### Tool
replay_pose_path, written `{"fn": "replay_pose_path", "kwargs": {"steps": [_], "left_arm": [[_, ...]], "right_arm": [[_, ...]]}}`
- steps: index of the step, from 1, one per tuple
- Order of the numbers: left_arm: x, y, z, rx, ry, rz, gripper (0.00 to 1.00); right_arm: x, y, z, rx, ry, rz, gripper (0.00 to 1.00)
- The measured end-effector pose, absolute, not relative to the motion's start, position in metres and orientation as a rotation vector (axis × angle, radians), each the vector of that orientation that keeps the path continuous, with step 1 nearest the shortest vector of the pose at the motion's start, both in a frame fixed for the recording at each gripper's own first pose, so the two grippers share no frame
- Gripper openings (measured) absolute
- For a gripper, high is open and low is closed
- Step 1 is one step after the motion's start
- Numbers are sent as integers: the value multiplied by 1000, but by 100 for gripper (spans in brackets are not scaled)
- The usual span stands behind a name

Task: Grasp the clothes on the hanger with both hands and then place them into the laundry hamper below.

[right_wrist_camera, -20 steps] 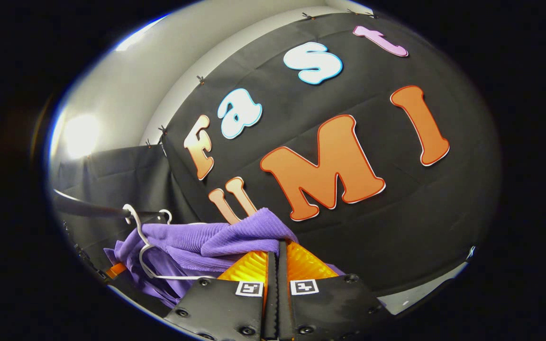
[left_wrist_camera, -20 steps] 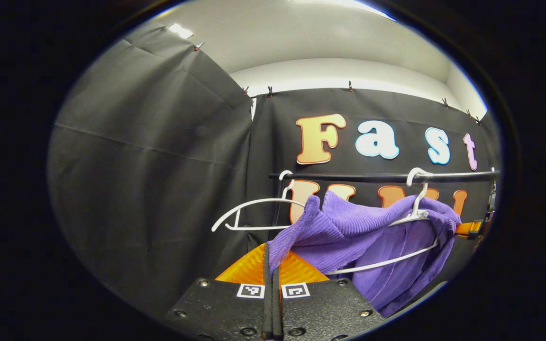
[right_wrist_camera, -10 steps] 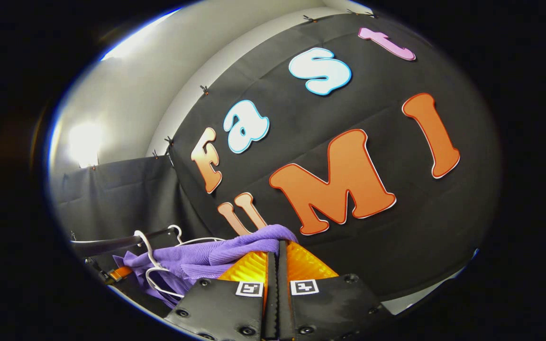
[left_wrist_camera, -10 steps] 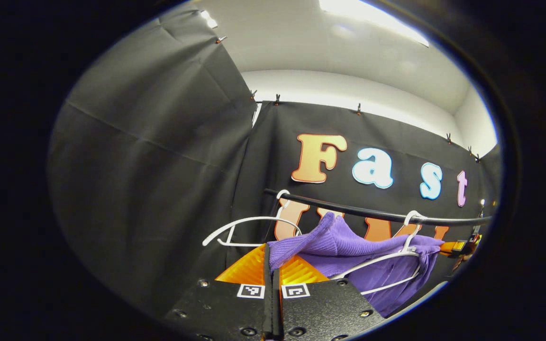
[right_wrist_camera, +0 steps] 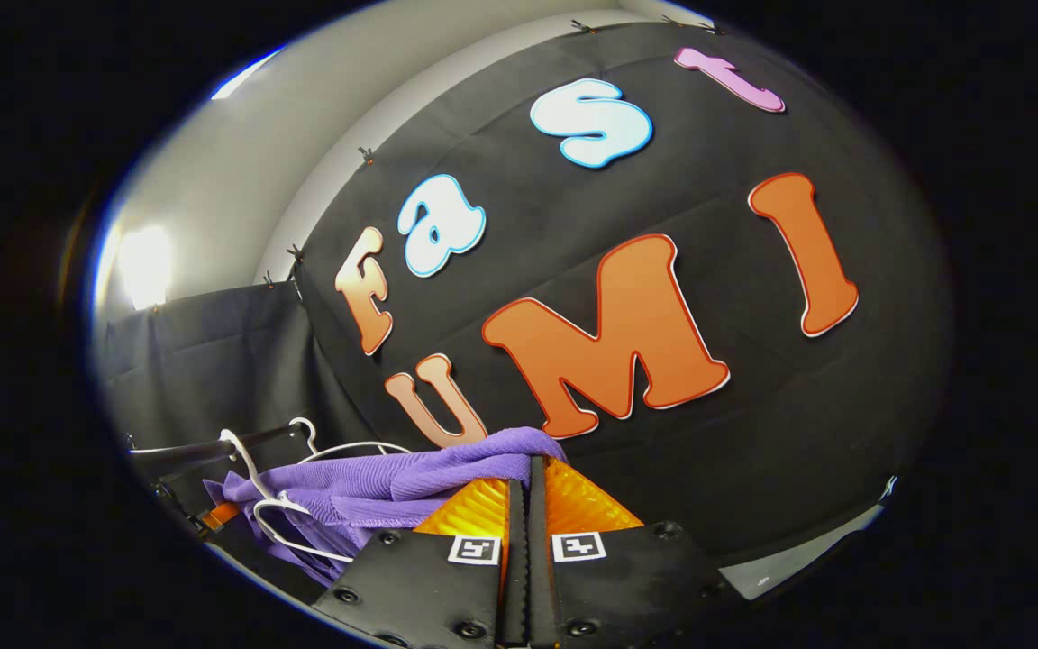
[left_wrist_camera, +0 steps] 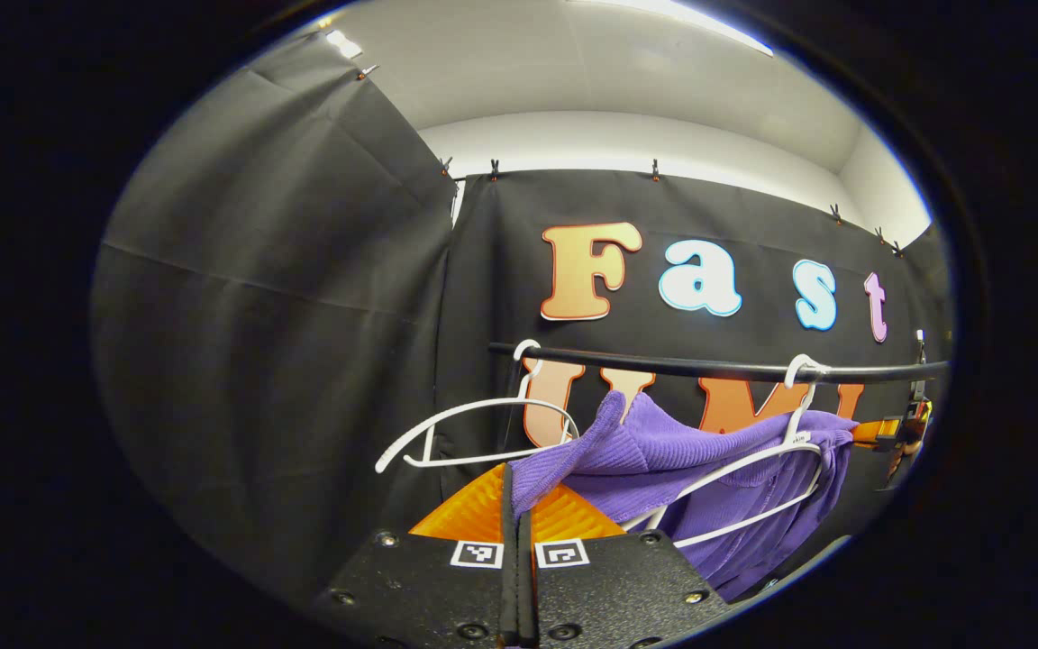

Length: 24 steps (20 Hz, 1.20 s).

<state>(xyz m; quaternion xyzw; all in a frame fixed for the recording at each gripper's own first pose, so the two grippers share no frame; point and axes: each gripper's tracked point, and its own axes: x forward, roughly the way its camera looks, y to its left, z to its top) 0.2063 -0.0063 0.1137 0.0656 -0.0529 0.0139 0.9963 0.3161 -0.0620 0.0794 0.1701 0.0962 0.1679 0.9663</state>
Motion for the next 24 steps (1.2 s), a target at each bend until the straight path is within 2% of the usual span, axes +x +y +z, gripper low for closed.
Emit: {"fn": "replay_pose_path", "kwargs": {"steps": [9,24], "left_arm": [[221,18,56,136,24,78,0],[209,32,-27,127,172,103,0]], "right_arm": [[317,-62,11,287,339,297,8],[296,-89,-77,222,469,190,8]]}}
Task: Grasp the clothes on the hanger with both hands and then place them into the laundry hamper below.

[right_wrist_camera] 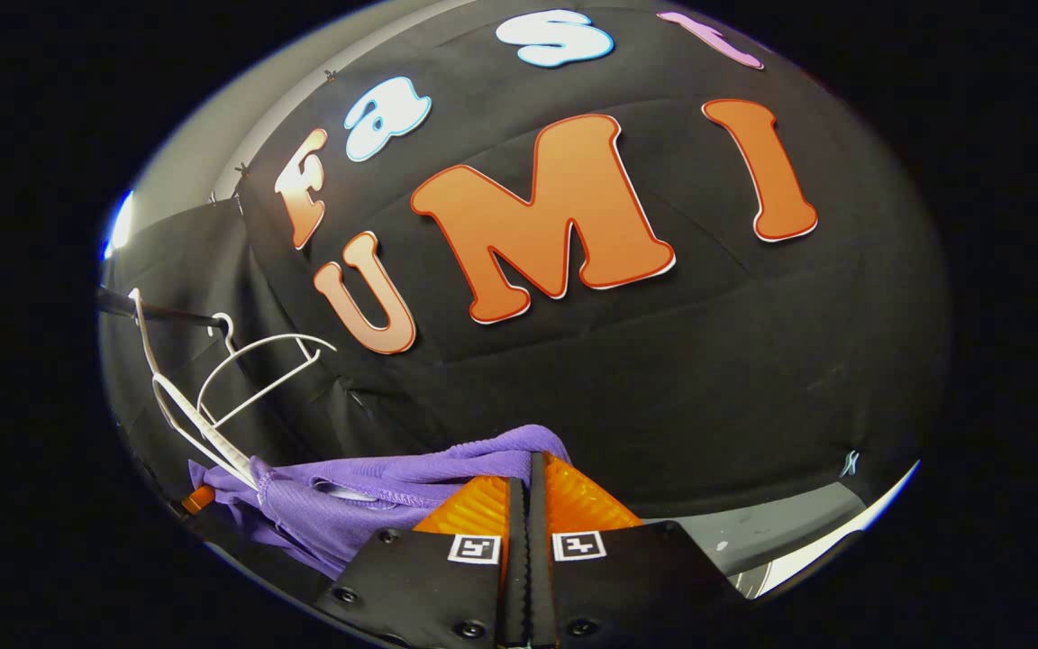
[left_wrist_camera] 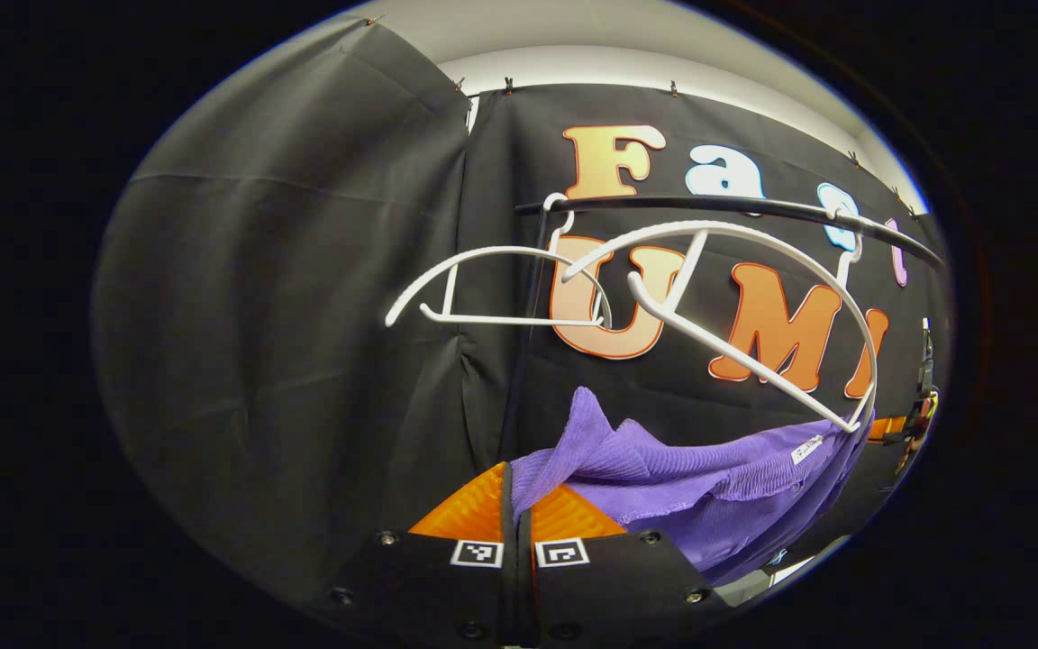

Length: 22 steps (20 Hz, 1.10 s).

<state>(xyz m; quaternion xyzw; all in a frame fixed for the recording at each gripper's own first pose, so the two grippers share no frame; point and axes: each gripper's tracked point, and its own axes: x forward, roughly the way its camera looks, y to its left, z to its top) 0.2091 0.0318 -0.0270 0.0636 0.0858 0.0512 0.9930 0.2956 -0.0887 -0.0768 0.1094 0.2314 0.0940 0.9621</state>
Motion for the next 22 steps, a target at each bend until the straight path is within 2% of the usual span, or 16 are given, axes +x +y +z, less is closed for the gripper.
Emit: {"fn": "replay_pose_path", "kwargs": {"steps": [12,22], "left_arm": [[197,13,-97,117,300,76,0],[186,-57,-151,130,393,-44,0]], "right_arm": [[251,-114,-142,231,582,124,8],[204,-100,-201,270,690,125,8]]}}
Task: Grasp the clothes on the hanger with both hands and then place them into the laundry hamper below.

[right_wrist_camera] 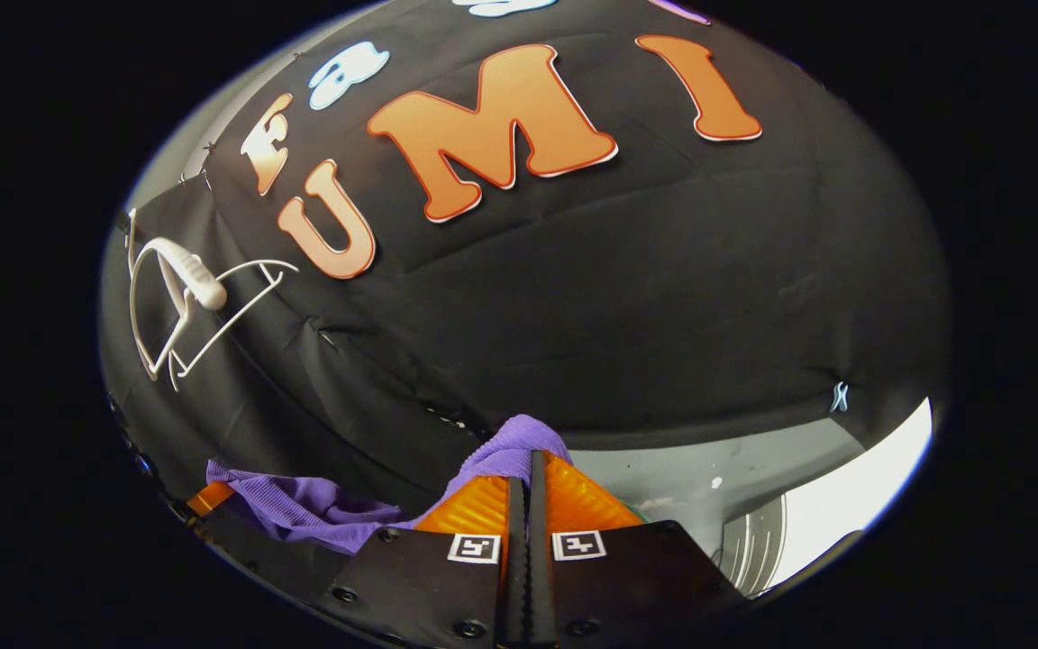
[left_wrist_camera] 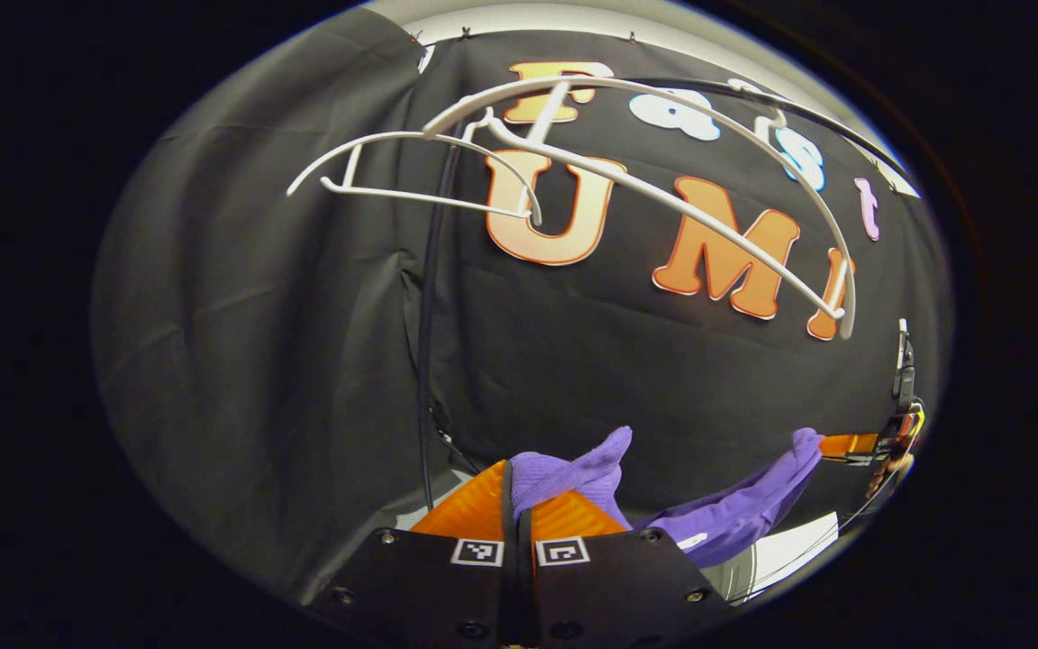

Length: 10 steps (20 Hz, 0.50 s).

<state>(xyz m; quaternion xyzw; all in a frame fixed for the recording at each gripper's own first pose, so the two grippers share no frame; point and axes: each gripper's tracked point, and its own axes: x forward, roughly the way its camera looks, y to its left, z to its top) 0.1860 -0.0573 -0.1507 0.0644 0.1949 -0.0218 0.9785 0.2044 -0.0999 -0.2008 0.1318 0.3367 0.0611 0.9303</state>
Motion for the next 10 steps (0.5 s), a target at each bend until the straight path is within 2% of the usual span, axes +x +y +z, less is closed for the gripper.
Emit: {"fn": "replay_pose_path", "kwargs": {"steps": [10], "left_arm": [[180,-128,-203,157,502,-154,0]], "right_arm": [[174,-80,-236,224,765,143,8]]}}
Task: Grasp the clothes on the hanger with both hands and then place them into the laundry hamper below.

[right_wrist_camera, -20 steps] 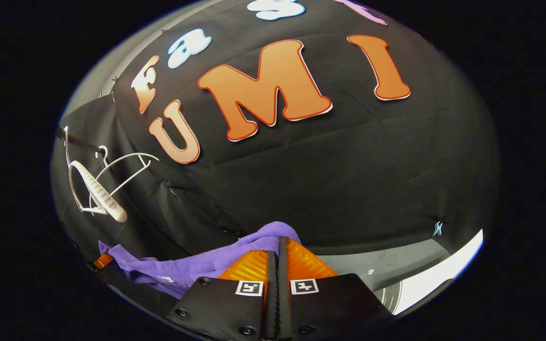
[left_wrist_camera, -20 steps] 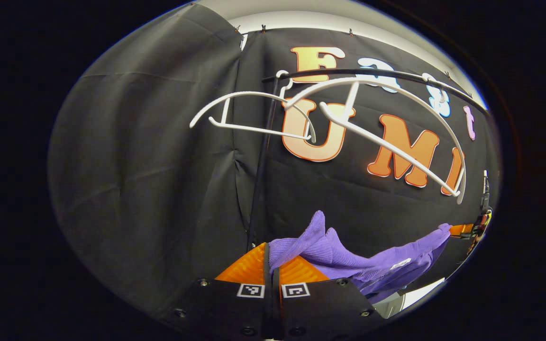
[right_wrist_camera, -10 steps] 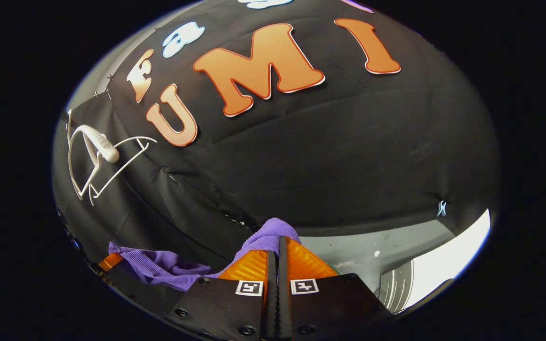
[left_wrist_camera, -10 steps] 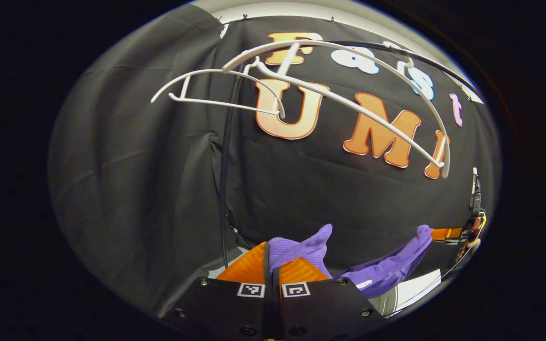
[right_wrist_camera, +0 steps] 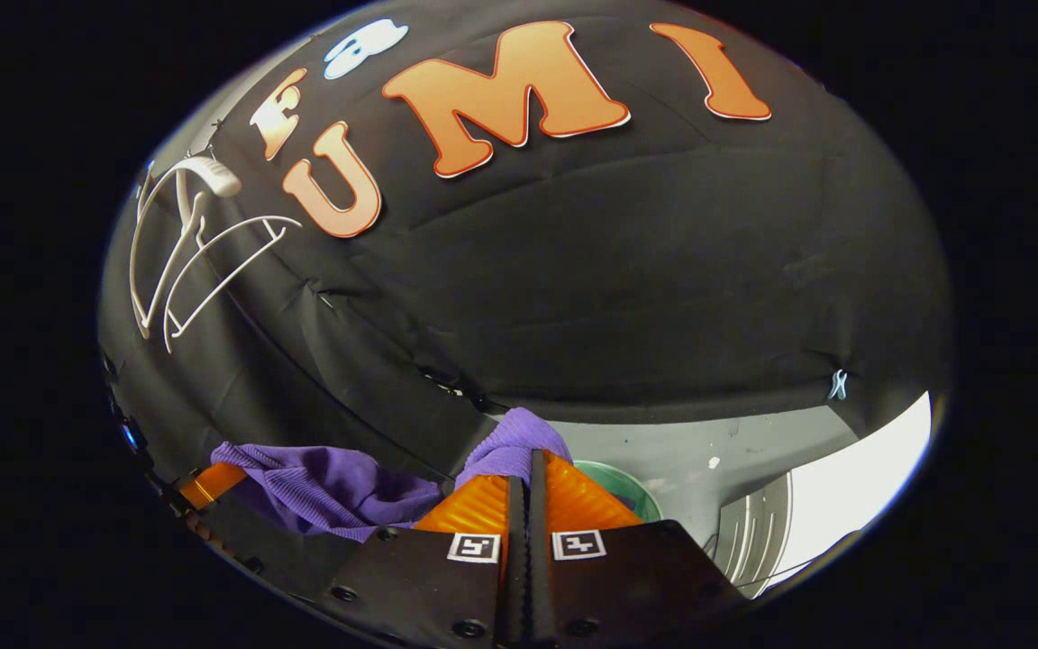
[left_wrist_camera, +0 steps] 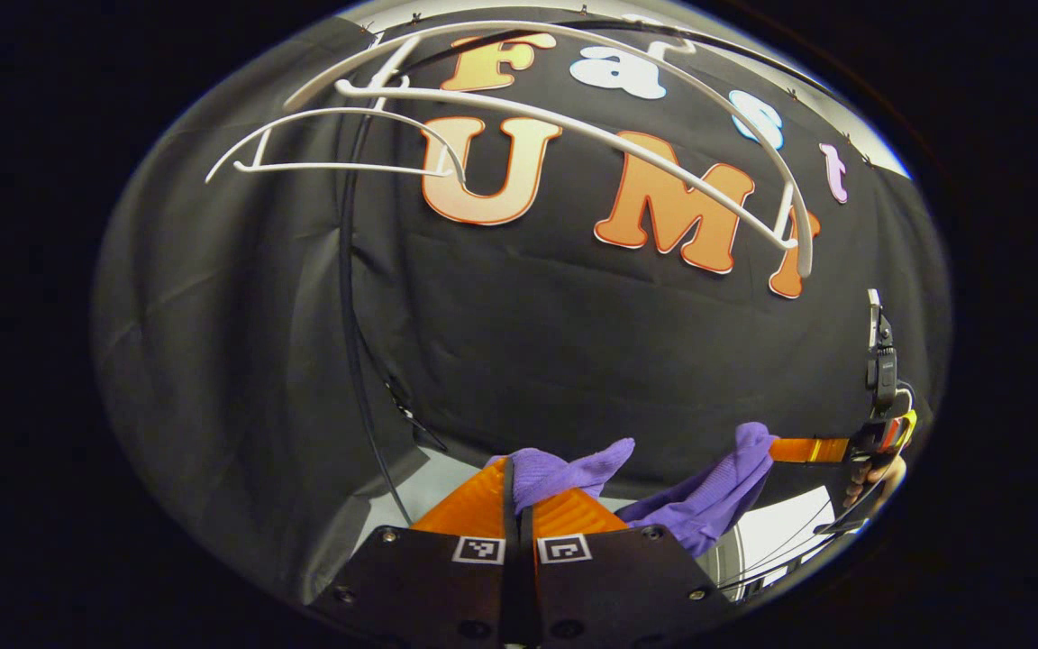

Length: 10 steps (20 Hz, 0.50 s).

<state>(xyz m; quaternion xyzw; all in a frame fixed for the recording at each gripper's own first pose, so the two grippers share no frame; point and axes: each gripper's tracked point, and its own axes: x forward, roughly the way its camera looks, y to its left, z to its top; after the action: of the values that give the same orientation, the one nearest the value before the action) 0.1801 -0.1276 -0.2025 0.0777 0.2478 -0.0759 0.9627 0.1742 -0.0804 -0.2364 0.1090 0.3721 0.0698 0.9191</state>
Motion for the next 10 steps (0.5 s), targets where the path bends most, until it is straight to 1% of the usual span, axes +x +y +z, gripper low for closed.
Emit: {"fn": "replay_pose_path", "kwargs": {"steps": [10], "left_arm": [[169,-190,-265,163,618,-235,0]], "right_arm": [[134,-66,-277,127,863,161,8]]}}
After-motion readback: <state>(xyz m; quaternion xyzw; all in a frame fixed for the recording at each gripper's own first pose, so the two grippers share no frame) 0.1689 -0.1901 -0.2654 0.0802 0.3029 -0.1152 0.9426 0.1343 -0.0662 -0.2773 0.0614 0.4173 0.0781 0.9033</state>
